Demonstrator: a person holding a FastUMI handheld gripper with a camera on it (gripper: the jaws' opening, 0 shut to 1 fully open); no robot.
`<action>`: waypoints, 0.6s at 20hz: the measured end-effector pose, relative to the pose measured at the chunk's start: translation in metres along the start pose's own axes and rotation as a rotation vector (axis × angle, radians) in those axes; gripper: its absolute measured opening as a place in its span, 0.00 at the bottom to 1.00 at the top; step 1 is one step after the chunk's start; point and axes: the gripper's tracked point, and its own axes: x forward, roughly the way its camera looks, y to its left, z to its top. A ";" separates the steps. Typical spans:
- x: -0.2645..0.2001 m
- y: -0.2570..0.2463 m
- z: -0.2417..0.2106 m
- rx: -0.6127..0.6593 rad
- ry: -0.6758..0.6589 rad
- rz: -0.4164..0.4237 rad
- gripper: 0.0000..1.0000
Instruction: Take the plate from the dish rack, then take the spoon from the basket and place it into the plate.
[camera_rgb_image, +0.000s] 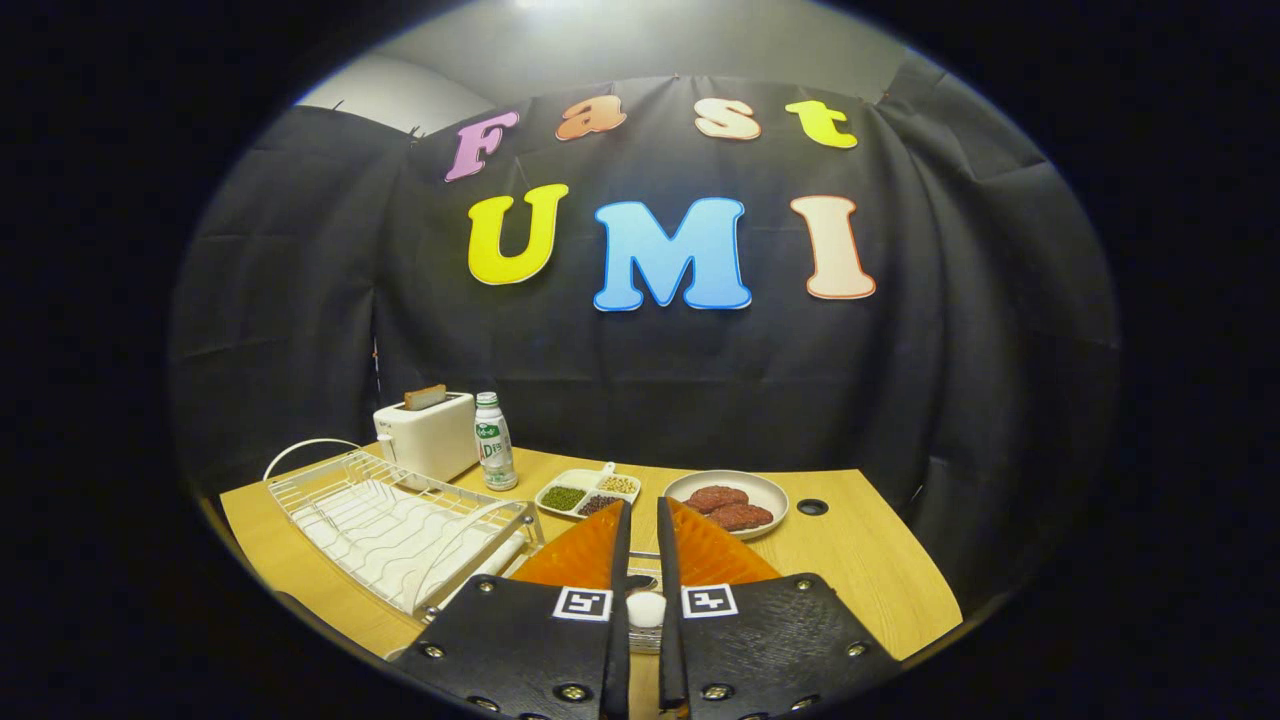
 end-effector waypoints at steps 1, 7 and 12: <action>-0.007 0.000 0.008 0.004 0.000 -0.005 0.11; -0.050 0.006 0.043 0.018 0.003 -0.025 0.11; -0.072 0.015 0.056 -0.008 0.019 -0.028 0.11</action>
